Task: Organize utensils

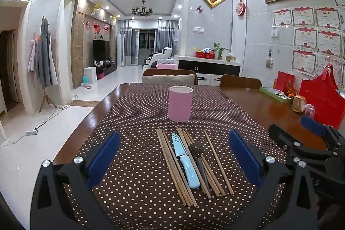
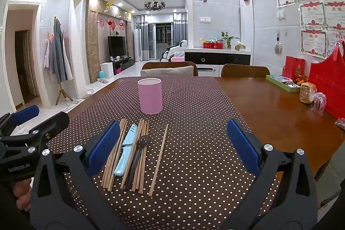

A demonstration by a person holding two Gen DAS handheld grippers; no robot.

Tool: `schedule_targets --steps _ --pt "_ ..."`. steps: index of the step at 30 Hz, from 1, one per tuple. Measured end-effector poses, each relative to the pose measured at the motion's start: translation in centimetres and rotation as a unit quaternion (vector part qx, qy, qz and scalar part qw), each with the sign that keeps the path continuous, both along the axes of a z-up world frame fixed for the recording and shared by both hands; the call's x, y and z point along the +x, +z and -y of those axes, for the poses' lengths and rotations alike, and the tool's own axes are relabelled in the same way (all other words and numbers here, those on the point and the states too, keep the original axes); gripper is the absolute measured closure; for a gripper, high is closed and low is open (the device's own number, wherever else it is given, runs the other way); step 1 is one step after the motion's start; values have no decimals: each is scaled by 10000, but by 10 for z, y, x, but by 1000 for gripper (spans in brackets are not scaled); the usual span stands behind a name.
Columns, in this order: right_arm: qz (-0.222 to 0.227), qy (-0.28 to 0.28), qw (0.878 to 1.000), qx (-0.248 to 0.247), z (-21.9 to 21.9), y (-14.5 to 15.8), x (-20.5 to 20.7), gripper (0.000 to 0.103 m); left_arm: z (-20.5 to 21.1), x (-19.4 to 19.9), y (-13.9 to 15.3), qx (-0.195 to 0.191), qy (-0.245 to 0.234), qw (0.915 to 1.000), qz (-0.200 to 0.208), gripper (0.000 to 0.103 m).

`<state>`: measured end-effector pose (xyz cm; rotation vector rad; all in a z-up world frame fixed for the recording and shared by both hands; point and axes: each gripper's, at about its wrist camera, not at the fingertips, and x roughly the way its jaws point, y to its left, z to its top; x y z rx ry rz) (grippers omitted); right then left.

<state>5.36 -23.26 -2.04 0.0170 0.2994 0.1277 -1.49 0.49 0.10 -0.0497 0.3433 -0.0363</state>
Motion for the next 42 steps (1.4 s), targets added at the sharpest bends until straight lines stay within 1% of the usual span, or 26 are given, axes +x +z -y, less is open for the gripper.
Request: schedule_targets --steps 8,15,31,42 --pt "18 156 9999 71 1 -1 -4 6 -4 -1 0 -9 130 9999 44 4" --pt "-11 197 9997 132 2 0 -5 6 -3 -2 1 63 128 9998 112 4" --pt "-92 263 9995 178 1 -2 -2 6 -1 1 -3 91 161 9998 32 5" --pt "-256 285 9990 232 2 -6 7 6 -4 7 -6 71 155 9999 -20 5"
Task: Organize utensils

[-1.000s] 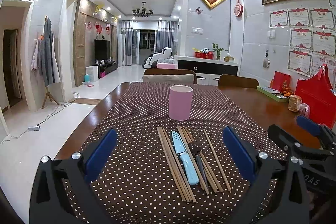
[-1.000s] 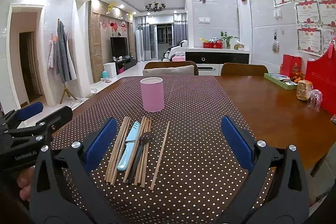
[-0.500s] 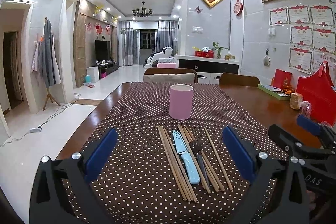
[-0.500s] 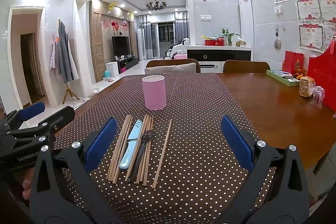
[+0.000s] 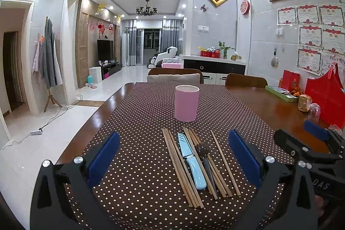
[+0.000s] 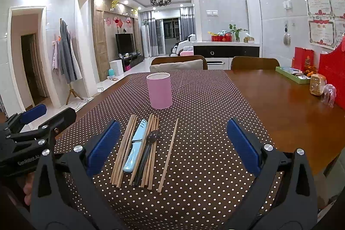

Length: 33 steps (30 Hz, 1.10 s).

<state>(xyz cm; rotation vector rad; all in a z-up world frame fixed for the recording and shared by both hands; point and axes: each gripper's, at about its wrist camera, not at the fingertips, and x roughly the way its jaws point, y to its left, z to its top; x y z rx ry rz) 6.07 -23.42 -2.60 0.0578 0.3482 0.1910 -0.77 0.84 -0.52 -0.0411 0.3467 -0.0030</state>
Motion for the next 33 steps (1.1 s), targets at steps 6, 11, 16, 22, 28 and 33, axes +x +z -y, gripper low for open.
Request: schedule_targets --steps 6,11,16,22,28,33 --pt "-113 -5 9999 18 0 -2 10 6 -1 8 -3 -8 14 10000 -73 5" --pt "-355 -38 9993 65 -1 -6 26 6 -4 22 -6 -16 90 9997 -223 5" --pt "-722 -130 9972 157 0 -15 51 6 -11 41 -13 -77 202 9987 -452 5" --pt "-1228 -253 9920 157 -3 -38 86 6 -25 72 -33 -219 346 9948 -929 5" --pt "-1785 -322 9834 109 -7 -67 120 6 -36 102 -56 -322 446 9886 -1399 5" --pt "-2060 -328 9779 -165 -17 -81 141 10 -40 124 -75 -415 464 9824 -1760 5"
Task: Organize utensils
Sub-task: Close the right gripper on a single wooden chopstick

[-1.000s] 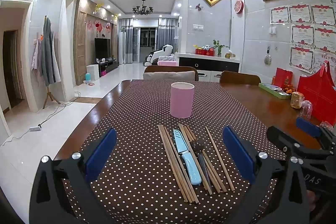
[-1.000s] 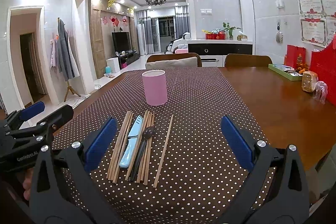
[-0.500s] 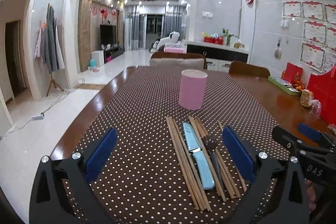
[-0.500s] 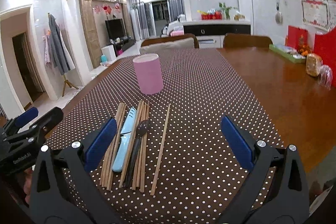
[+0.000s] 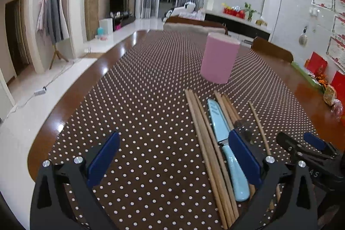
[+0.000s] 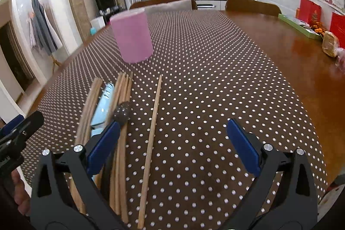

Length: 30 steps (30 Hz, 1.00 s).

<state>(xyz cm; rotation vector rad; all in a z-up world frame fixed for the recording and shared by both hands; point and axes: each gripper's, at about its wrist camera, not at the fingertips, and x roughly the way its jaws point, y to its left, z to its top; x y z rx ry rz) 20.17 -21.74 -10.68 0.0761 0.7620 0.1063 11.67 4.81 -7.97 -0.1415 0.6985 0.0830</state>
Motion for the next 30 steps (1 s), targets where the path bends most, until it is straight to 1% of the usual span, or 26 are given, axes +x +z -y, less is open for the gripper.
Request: schedule_targets --steps 3,5,7,8,9,11,13,15,17,21,23,30 --pt "-228 -2 9997 -76 -5 -11 14 18 -2 11 -10 -61 8 9998 -197 5" --pt "-354 -2 9993 -117 -7 -17 22 26 -5 18 -16 -77 43 9995 -298 5" --pt "-472 -58 9988 -110 -8 -24 30 31 -5 24 -19 -84 76 9992 -372 5" --pt "-399 -113 9990 -145 -8 -23 31 34 -6 26 -20 -96 91 9991 -406 5" --pt "-411 -180 9988 -217 -9 -24 34 43 -7 31 -22 -121 117 9988 -458 5" --pt "-415 -30 9991 -130 -11 -23 37 62 -9 38 -25 -153 153 9982 -563 5" --pt "-419 -1 9991 -45 -10 -24 40 72 -9 47 -30 -193 172 9974 -671 5" --pt "-421 -3 9991 48 -7 -25 44 79 -9 54 -33 -219 170 9969 -741 5" --pt "-444 -47 9989 158 -4 -26 48 89 -8 60 -36 -158 236 9962 -826 5" --pt "-466 -60 9983 350 0 -25 51 92 -5 75 -44 -29 381 9939 -1034 5" --pt "-471 -55 9980 410 3 -24 52 92 -4 82 -49 172 530 9920 -1136 5" --pt "-475 -34 9960 749 11 -26 49 92 10 101 -50 347 548 9912 -1156 5"
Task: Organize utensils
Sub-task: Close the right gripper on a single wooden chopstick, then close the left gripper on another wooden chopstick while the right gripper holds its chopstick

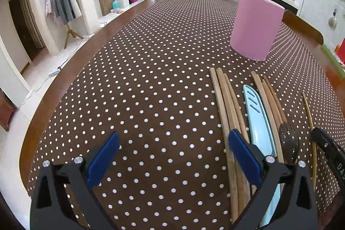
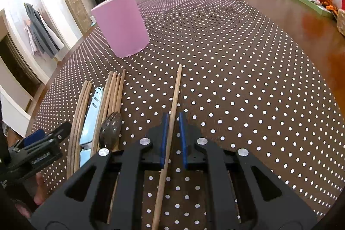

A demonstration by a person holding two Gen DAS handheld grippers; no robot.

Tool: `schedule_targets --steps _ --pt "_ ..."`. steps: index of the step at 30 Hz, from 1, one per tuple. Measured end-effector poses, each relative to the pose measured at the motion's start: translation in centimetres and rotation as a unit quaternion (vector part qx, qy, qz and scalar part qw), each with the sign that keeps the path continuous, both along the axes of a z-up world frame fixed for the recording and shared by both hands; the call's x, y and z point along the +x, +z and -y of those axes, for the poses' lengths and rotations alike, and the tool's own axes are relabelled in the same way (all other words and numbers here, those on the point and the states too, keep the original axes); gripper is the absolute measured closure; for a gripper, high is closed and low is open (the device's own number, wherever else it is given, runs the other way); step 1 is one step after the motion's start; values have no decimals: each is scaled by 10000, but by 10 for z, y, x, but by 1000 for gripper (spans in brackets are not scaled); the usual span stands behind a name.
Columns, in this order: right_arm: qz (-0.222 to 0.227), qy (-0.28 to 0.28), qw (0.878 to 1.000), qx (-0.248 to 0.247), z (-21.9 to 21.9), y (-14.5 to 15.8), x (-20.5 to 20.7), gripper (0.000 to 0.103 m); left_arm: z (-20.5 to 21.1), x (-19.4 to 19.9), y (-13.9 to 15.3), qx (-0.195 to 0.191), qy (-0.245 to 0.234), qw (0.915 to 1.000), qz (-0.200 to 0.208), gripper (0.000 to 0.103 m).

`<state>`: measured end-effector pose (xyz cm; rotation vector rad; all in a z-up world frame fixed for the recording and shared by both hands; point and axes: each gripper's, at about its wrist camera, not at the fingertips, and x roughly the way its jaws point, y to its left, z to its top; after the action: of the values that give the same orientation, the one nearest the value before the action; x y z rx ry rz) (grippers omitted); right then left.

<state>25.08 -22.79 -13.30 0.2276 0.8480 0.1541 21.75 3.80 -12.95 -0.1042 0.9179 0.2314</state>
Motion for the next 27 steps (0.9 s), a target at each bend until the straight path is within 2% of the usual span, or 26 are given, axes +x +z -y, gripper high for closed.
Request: schedule_targets --steps 4,6,9,11,13,14,15,16,18,21,27 --pt "2 6 9999 138 5 0 -1 92 5 5 -3 -73 -34 9999 -93 4" --pt "5 7 9998 183 6 1 -1 92 10 10 -6 63 31 9998 -169 4" --pt "4 -5 9997 252 8 0 -2 92 13 15 -7 13 175 9997 -166 4" --pt "2 -27 9997 231 7 1 -3 95 14 17 -8 39 225 9997 -83 9" --pt "0 -18 9998 192 7 1 -4 97 15 16 -4 149 291 9994 120 56" --pt "3 -23 9999 154 7 2 -6 97 15 16 -4 155 284 9994 127 62" --pt "8 -41 9999 94 5 3 -5 97 18 18 -3 177 200 9996 118 75" --pt "22 -56 10000 39 4 5 -5 97 19 20 -3 183 146 9997 112 93" --pt "93 -27 9999 38 2 12 -7 98 19 24 -3 160 134 9998 53 96" --pt "295 -16 9996 -12 1 27 -13 98 10 29 2 -192 38 9998 6 97" --pt "784 36 9969 -59 -1 68 -26 98 4 24 33 -544 -274 9963 602 97"
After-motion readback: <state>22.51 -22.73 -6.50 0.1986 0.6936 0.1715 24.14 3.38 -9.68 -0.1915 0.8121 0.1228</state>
